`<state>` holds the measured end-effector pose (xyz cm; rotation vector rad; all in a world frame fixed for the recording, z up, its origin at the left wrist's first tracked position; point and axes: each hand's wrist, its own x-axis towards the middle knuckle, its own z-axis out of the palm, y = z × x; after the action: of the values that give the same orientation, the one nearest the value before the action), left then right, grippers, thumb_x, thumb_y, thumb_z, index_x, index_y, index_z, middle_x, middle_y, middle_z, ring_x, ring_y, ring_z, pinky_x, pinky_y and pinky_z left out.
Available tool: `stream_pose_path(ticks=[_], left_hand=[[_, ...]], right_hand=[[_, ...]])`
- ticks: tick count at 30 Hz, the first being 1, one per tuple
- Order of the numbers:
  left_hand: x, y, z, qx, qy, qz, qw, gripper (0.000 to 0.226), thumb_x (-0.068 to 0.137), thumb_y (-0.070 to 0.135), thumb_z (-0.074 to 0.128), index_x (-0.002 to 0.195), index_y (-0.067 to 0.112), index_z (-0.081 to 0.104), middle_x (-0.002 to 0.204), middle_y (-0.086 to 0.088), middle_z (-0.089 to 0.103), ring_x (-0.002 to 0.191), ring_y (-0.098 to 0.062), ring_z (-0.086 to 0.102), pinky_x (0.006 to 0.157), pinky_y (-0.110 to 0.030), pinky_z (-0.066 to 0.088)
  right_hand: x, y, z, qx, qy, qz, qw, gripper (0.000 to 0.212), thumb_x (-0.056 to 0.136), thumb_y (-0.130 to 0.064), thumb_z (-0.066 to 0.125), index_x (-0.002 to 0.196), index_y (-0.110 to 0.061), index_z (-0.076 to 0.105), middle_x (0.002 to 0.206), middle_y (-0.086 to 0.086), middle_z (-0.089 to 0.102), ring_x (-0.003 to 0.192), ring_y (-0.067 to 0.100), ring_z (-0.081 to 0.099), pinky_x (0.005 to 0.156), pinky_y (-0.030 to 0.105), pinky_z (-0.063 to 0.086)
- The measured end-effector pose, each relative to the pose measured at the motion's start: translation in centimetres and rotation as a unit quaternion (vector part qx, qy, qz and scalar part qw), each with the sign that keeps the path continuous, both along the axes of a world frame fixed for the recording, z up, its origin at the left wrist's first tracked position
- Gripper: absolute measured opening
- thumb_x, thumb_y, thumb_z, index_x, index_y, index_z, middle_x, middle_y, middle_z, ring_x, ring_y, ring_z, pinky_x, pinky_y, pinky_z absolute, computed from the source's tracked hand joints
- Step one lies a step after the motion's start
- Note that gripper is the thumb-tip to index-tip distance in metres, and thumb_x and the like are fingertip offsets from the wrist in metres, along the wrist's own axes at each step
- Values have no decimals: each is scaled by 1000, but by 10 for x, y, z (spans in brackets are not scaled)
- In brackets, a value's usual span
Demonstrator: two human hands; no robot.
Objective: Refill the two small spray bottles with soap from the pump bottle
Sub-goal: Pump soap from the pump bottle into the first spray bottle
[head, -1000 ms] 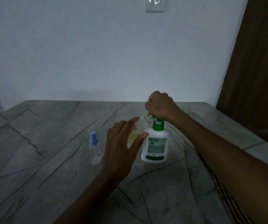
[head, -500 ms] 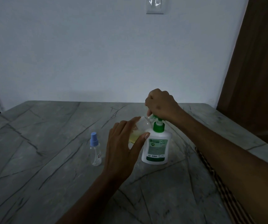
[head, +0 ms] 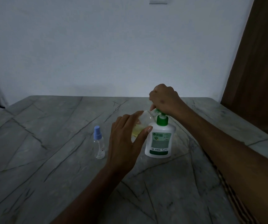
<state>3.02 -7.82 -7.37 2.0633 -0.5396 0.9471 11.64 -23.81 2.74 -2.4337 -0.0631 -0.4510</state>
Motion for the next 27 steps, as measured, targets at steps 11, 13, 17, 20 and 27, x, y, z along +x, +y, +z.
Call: stream_pose_path(ticks=[11,13,17,20,27], left_hand=[[-4,-1,3,-8,-1,-2,1000,45,96,50,57,133,24,57,113,17,50,101,-10,54,83,-32,52],[-4,-1,1,-4,11,1,1000,44,96,49,57,132,23,58,113,14,54,102,-6,51,86,-26,47],[-4,0,1,1,13,0,1000,45,96,48,58,132,21,59,113,9,58,101,-7,53,86,-30,49],[-4,-1,3,-4,-2,4,1000,46,96,50,57,133,23,57,112,16,50,100,-8,53,84,-33,51],[-1,-1,-1,-1,11,4,1000,43,97,47,58,133,23,57,114,19,49,103,4,43,89,-19,39]], right_hand=[[-8,2,5,-27,5,1,1000,26,92,-31,44,75,-13,47,90,16,73,85,35,70,83,46,59],[-7,2,1,-14,23,-11,1000,25,94,-29,47,80,-10,53,94,16,73,89,35,69,85,43,56],[-11,2,3,-28,26,-12,999,25,90,-31,46,74,-12,48,91,15,73,85,34,69,84,44,57],[-14,4,9,-45,10,1,999,28,83,-34,40,75,-9,51,86,13,74,80,34,71,82,51,61],[-11,4,3,-33,32,-18,999,22,92,-28,48,79,-11,52,93,15,73,89,35,70,85,44,57]])
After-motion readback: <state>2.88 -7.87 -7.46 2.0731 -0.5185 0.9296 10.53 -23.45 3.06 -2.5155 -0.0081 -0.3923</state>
